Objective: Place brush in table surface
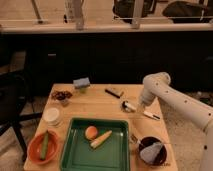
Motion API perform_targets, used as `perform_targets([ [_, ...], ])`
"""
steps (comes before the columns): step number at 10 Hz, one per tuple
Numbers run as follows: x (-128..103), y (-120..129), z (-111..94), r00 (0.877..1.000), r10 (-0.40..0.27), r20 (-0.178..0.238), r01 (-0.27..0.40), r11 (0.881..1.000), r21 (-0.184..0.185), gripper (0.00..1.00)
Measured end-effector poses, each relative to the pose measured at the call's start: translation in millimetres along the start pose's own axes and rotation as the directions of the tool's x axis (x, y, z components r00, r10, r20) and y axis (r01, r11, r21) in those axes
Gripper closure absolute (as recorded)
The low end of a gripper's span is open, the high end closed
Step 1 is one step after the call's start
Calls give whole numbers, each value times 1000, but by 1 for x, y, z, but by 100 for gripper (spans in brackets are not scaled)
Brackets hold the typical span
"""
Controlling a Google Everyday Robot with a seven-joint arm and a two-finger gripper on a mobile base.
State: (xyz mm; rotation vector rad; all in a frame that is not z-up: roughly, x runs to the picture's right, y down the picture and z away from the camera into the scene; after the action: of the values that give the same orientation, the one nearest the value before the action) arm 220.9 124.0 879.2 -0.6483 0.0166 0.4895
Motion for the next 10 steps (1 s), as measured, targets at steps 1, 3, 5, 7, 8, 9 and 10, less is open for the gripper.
perform_targets([
  [1,1,-2,7,1000,7,-11,-7,1000,-2,20],
  [3,4,-9,17,999,19,-28,-19,1000,-8,20],
  [5,5,-14,29,999,29,-45,-30,999,-22,20],
  [7,8,-15,38,998,28,-62,-31,999,-42,21],
  [8,9,-14,41,997,23,-71,-26,999,-47,29],
  [9,8,-14,42,997,17,-75,-21,999,-47,37],
  [10,7,-14,43,997,13,-79,-17,999,-48,45],
])
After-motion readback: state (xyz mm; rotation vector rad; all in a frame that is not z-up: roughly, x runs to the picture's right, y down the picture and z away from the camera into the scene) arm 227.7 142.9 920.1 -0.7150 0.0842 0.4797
